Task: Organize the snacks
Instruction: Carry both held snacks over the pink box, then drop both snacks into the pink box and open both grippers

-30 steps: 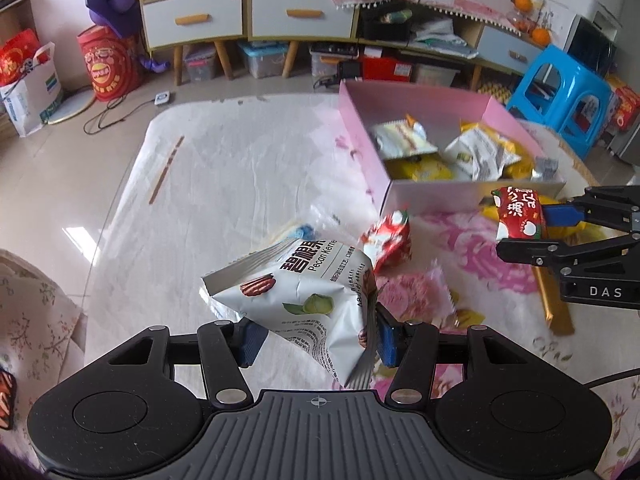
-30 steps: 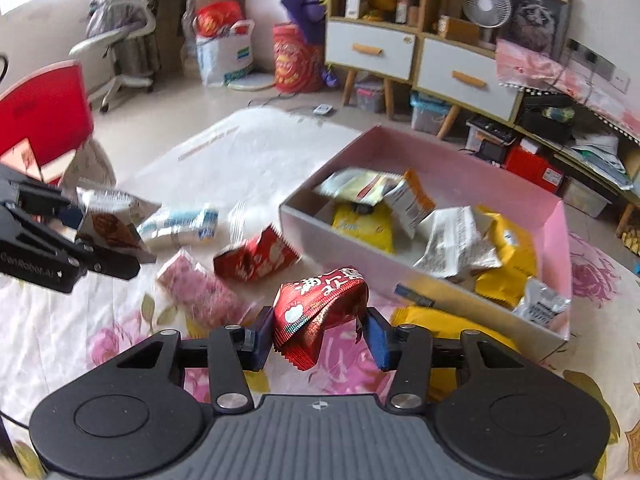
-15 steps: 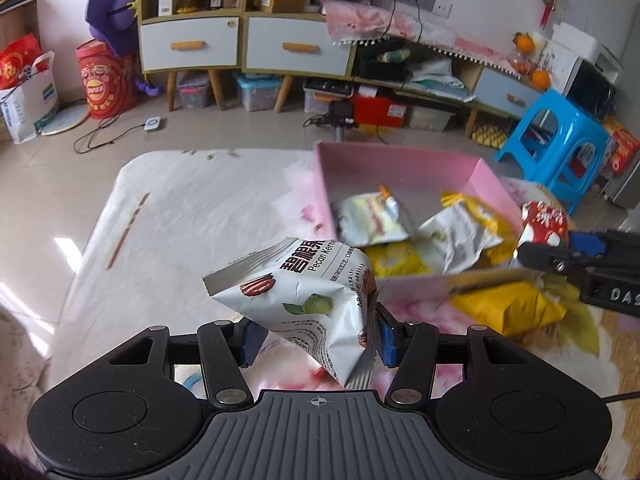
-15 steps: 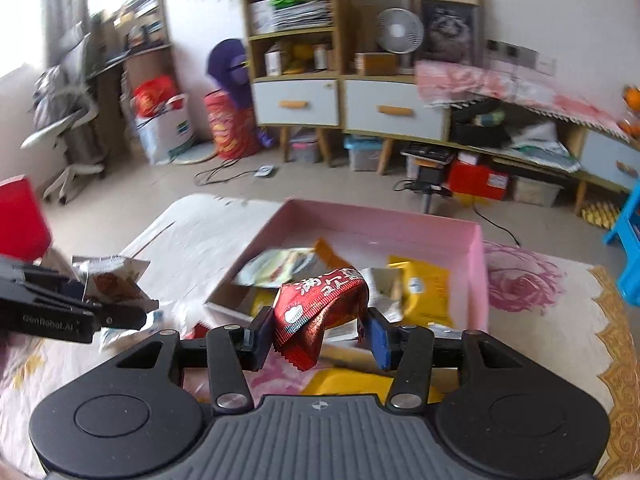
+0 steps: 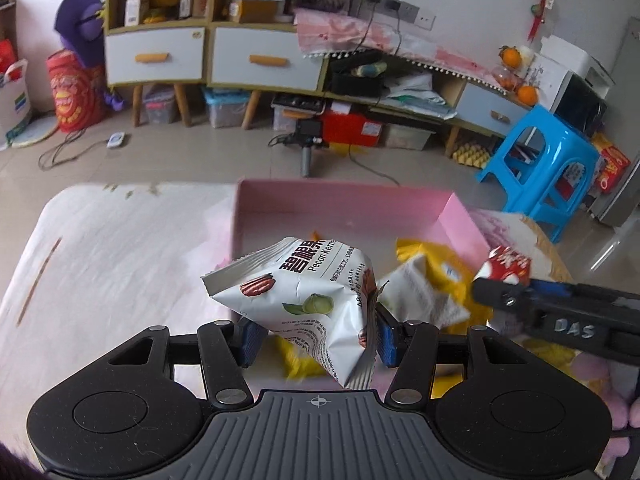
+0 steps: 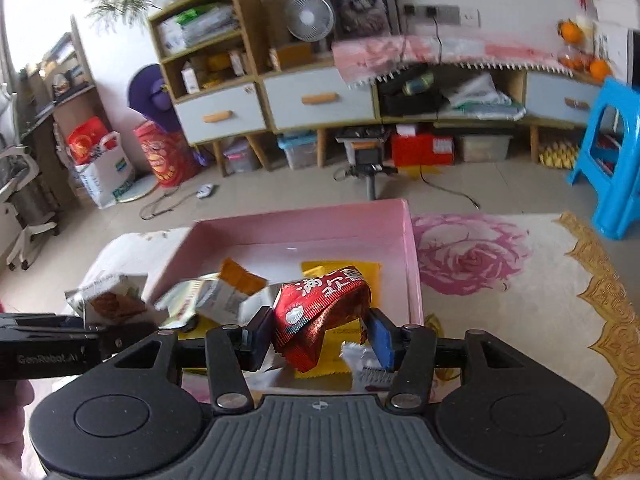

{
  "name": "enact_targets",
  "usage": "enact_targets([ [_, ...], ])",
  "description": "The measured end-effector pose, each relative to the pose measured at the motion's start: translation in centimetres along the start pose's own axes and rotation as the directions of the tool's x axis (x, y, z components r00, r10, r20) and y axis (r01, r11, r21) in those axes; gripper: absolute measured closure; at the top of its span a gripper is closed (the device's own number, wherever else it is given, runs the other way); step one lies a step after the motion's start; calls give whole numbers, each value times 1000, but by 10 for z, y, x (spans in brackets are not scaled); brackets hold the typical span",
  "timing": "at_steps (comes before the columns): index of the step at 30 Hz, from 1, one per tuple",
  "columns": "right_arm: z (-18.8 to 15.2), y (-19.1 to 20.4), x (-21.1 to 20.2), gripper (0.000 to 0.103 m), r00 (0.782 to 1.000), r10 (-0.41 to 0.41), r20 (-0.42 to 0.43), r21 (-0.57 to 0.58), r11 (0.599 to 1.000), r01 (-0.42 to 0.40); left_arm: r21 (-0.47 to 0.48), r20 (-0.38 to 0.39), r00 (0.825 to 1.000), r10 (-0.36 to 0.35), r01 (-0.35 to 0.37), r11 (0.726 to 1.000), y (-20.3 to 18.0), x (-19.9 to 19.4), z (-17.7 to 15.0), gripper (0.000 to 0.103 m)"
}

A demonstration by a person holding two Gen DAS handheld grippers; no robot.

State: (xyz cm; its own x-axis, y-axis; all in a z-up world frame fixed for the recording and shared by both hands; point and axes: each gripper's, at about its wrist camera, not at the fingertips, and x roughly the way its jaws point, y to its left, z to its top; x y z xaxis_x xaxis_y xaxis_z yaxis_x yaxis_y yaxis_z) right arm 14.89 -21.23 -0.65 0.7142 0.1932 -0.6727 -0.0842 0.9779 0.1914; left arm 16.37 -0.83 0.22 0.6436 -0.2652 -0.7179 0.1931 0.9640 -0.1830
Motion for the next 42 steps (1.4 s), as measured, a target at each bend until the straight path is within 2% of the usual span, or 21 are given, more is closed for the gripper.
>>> enact_targets([
  [14,19,-21,40,58,999,36,16,91,995,-38,75,36,999,-15,12,997,-24,63,26,50],
  [21,22,-30,42,52,998,34,47,118,992,-40,97,34,999,-14,11,995,-27,80,28,47],
  [22,23,-31,41,47,998,34,53,123,992,-40,106,34,999,-11,7,994,-27,81,28,46],
  [24,23,-33,39,41,997,37,61,133,990,-45,119,39,999,-18,13,993,-29,80,27,40],
  [30,29,-30,31,37,997,36,68,127,991,-45,115,43,999,-29,24,993,-29,70,29,27],
  [42,36,-22,-4,26,996,20,91,116,993,-30,118,56,998,-12,5,993,-29,27,26,17],
])
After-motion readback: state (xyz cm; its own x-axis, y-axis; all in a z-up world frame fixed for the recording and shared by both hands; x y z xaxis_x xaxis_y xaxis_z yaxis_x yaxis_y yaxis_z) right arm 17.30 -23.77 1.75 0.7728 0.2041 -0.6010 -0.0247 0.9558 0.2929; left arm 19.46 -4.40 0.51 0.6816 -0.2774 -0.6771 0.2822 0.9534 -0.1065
